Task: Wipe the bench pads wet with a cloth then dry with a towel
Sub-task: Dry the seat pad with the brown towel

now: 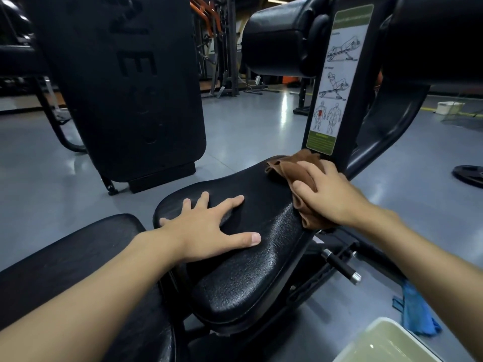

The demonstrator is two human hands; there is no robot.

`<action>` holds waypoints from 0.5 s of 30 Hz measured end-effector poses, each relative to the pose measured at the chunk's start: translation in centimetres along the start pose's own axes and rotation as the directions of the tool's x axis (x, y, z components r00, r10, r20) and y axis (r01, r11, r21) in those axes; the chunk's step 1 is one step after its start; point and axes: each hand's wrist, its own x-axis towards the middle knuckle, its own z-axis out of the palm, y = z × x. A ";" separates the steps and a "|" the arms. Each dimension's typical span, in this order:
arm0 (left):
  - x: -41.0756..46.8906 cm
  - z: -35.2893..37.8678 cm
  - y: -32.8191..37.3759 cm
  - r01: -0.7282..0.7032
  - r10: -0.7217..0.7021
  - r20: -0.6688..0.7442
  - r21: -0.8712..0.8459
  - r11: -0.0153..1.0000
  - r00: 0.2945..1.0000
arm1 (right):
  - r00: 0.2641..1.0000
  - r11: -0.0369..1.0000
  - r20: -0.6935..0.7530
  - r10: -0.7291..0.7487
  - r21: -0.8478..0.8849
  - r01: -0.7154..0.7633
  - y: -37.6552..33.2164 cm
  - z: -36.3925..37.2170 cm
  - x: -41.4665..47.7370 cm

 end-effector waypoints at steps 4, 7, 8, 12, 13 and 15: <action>0.2 0.1 0.0 0.006 -0.006 -0.004 0.021 1.000 1.000 | 0.999 0.997 0.028 0.024 -0.072 -0.022 -1.2 -1.0 3.0; 0.4 0.1 0.0 0.008 -0.008 0.000 0.026 1.000 1.000 | 0.991 0.998 0.129 -0.029 -0.050 0.036 -2.7 -1.5 7.2; 0.4 0.0 0.0 0.008 -0.008 0.004 0.023 1.000 1.000 | 0.985 0.999 0.165 -0.048 -0.004 0.049 -3.0 -1.4 8.4; 0.3 -0.2 0.1 0.015 -0.015 0.025 0.002 1.000 1.000 | 0.974 0.998 0.214 -0.070 0.007 0.070 -3.5 -1.0 10.1; 0.3 -0.2 0.1 0.016 -0.016 0.028 0.002 1.000 0.999 | 0.977 0.994 0.198 -0.078 -0.061 0.092 -3.4 -1.0 9.5; 0.2 -0.2 0.1 0.019 -0.019 0.028 0.002 1.000 0.999 | 0.985 0.983 0.153 -0.075 -0.157 0.099 -2.7 -0.9 7.6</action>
